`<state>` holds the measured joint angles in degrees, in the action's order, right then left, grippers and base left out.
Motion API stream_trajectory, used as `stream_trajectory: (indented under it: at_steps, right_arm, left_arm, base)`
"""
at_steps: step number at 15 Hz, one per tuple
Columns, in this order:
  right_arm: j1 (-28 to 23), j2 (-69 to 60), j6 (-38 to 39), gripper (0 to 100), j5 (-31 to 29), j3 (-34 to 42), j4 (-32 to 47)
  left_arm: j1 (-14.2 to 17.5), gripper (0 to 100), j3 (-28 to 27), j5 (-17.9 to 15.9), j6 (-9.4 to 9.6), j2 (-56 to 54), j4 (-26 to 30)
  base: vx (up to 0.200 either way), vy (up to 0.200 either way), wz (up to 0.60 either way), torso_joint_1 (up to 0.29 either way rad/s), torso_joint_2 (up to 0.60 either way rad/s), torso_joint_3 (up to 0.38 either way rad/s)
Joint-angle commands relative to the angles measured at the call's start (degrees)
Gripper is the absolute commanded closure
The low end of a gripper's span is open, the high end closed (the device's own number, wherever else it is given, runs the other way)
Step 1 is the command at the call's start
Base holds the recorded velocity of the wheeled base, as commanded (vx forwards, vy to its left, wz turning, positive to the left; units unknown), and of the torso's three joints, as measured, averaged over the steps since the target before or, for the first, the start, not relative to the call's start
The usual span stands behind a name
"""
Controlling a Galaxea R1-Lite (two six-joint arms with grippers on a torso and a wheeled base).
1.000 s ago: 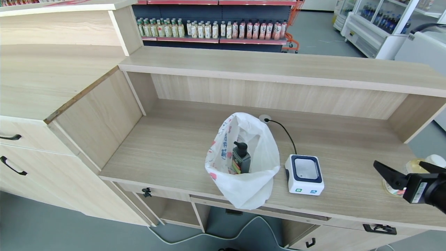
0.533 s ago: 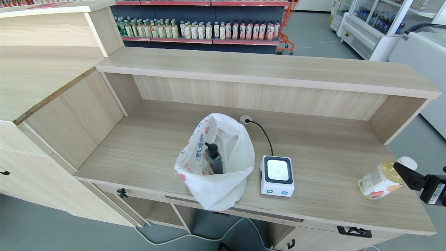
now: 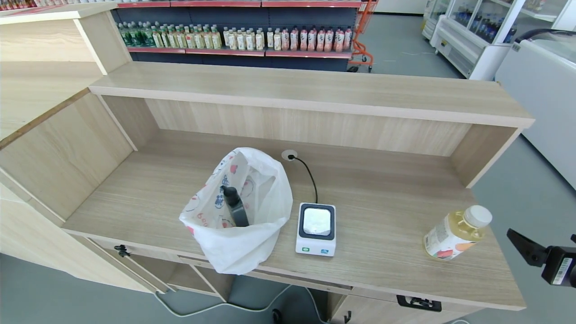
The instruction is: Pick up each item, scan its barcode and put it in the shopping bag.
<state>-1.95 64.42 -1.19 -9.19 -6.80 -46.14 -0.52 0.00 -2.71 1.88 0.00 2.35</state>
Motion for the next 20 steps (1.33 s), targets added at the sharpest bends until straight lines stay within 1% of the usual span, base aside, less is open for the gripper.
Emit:
stream_trajectory:
  at_steps: [1,3,7,9,13,17,20]
  right_arm:
    - [0.02,-0.25,-0.04,0,-0.04,1.09,0.0]
    - [0.02,-0.25,-0.04,0,0.05,2.32,0.0]
    - [0.81,-1.05,-0.83,0,0.67,5.13,0.09]
    - [4.15,-0.96,-0.21,0,0.67,5.4,0.09]
    - [7.58,0.01,-0.21,0,0.75,6.8,0.17]
    - [8.1,4.93,-0.12,0,0.75,5.84,-0.53]
    - [8.72,6.07,-0.21,0,0.67,5.04,-0.53]
  left_arm:
    - [0.0,0,0.0,-0.02,-0.03,0.09,0.02]
    - [0.0,0,0.0,-0.02,-0.03,0.09,0.02]
    - [0.0,0,0.0,-0.11,-0.12,0.09,0.02]
    - [0.0,0,0.0,-0.11,-0.12,0.09,0.02]
    - [0.0,0,0.0,-0.11,-0.12,0.09,0.02]
    - [0.0,0,0.0,-0.11,-0.12,0.09,0.02]
    - [0.0,0,0.0,-0.11,-0.12,0.09,0.02]
  base:
    - [0.0,-0.2,0.0,0.012,0.01,0.002]
    - [0.0,-0.2,0.0,0.007,0.0,-0.002]
    - [0.0,0.0,0.0,0.0,0.0,0.0]
    - [0.0,0.0,0.0,0.0,0.0,0.0]
    - [0.0,0.0,0.0,0.0,0.0,0.0]
    - [0.0,0.0,0.0,0.0,0.0,0.0]
    - [0.0,0.0,0.0,0.0,0.0,0.0]
